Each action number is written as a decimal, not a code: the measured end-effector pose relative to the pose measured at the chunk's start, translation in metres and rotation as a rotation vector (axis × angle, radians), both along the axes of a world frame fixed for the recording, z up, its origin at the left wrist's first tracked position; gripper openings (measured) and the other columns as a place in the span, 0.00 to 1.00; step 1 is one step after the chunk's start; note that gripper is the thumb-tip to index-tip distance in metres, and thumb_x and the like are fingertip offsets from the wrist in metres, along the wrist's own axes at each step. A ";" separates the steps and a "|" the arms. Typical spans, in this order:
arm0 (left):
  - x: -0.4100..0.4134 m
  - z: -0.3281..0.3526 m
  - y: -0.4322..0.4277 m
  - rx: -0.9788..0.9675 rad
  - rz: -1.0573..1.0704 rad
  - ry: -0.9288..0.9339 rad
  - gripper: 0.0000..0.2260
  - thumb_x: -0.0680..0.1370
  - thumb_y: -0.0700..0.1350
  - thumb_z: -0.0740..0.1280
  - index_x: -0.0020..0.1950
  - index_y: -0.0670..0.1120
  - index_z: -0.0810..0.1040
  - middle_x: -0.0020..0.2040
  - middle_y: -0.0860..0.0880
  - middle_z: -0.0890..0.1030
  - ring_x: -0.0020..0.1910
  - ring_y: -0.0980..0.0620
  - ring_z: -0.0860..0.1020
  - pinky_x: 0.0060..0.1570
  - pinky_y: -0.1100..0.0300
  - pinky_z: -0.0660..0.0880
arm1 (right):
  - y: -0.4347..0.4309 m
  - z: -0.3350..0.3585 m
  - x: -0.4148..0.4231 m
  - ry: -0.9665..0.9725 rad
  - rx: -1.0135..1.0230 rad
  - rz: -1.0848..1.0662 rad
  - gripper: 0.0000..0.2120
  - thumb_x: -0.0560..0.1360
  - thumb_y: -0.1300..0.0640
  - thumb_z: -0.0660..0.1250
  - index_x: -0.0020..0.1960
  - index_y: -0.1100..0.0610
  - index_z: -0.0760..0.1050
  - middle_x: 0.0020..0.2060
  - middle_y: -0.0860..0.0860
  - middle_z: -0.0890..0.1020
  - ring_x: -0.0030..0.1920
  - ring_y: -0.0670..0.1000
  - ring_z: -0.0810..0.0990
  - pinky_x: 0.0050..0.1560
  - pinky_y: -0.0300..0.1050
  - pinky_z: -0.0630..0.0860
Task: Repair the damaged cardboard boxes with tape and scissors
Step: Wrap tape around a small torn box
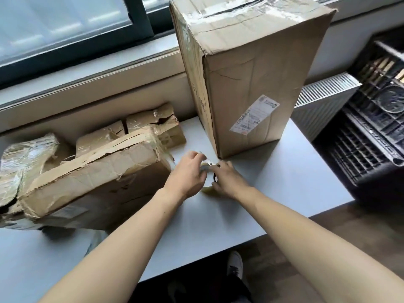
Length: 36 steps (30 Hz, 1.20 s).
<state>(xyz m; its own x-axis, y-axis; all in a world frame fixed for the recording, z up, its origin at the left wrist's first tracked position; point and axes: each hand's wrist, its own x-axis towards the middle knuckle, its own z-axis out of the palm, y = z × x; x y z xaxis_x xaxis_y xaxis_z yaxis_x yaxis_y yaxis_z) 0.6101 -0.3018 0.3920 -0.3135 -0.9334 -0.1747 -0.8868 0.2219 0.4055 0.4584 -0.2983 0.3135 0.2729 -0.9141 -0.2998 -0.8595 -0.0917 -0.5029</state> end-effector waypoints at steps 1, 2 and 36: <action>-0.002 -0.008 0.000 0.056 0.013 -0.049 0.15 0.80 0.46 0.64 0.65 0.45 0.74 0.64 0.46 0.72 0.62 0.45 0.73 0.59 0.51 0.71 | 0.002 -0.001 -0.006 -0.003 -0.018 -0.016 0.23 0.77 0.57 0.64 0.71 0.54 0.68 0.63 0.57 0.69 0.65 0.59 0.65 0.63 0.52 0.69; -0.005 -0.016 0.000 0.103 0.006 -0.112 0.15 0.79 0.46 0.64 0.65 0.45 0.73 0.63 0.45 0.72 0.61 0.43 0.73 0.58 0.49 0.72 | 0.004 -0.002 -0.012 -0.005 -0.031 -0.028 0.22 0.77 0.58 0.64 0.70 0.54 0.68 0.62 0.57 0.69 0.64 0.59 0.65 0.63 0.52 0.69; 0.002 0.118 -0.014 -0.038 0.616 0.800 0.11 0.82 0.50 0.63 0.49 0.43 0.78 0.41 0.46 0.79 0.27 0.55 0.79 0.27 0.61 0.76 | -0.034 0.155 0.038 -1.185 -0.058 -0.381 0.06 0.80 0.60 0.67 0.55 0.57 0.80 0.48 0.54 0.85 0.47 0.46 0.82 0.50 0.39 0.78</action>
<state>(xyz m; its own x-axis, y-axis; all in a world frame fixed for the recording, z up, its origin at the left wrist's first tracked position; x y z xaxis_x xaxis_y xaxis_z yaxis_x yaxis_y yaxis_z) 0.6117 -0.3158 0.5102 0.2125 -0.9729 -0.0910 -0.3220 -0.1577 0.9335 0.4960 -0.3322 0.4682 0.0628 -0.9980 -0.0068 0.1437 0.0157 -0.9895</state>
